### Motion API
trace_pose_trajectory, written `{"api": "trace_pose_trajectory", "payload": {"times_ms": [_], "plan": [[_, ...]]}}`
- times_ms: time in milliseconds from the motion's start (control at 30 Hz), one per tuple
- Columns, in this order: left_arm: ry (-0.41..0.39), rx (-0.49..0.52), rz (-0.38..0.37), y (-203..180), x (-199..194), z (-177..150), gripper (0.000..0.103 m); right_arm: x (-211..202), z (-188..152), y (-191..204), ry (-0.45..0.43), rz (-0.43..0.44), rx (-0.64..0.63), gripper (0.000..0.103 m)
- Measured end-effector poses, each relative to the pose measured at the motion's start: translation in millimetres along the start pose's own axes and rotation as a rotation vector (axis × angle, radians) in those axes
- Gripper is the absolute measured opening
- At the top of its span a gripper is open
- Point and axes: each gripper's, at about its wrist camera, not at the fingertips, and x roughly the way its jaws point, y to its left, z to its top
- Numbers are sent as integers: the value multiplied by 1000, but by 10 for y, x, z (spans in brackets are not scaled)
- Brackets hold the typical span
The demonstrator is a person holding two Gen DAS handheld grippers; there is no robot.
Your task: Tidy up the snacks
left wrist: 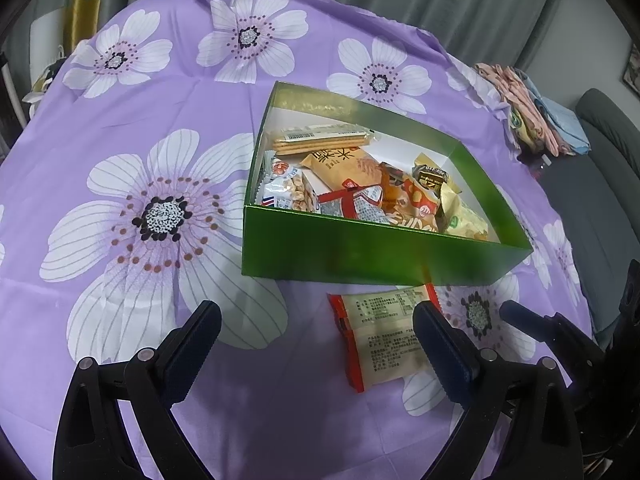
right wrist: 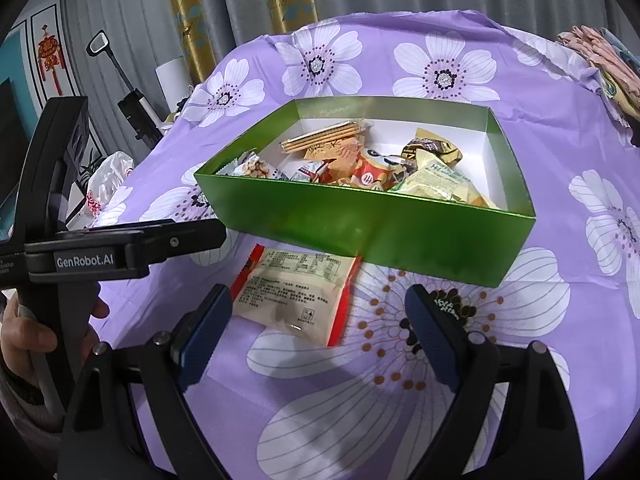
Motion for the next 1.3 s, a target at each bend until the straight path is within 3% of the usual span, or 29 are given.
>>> {"api": "trace_pose_trajectory", "payload": {"times_ms": [1300], "plan": [[20, -2, 0, -25, 80, -58, 96, 48, -1, 4, 17, -5, -20, 90]]}}
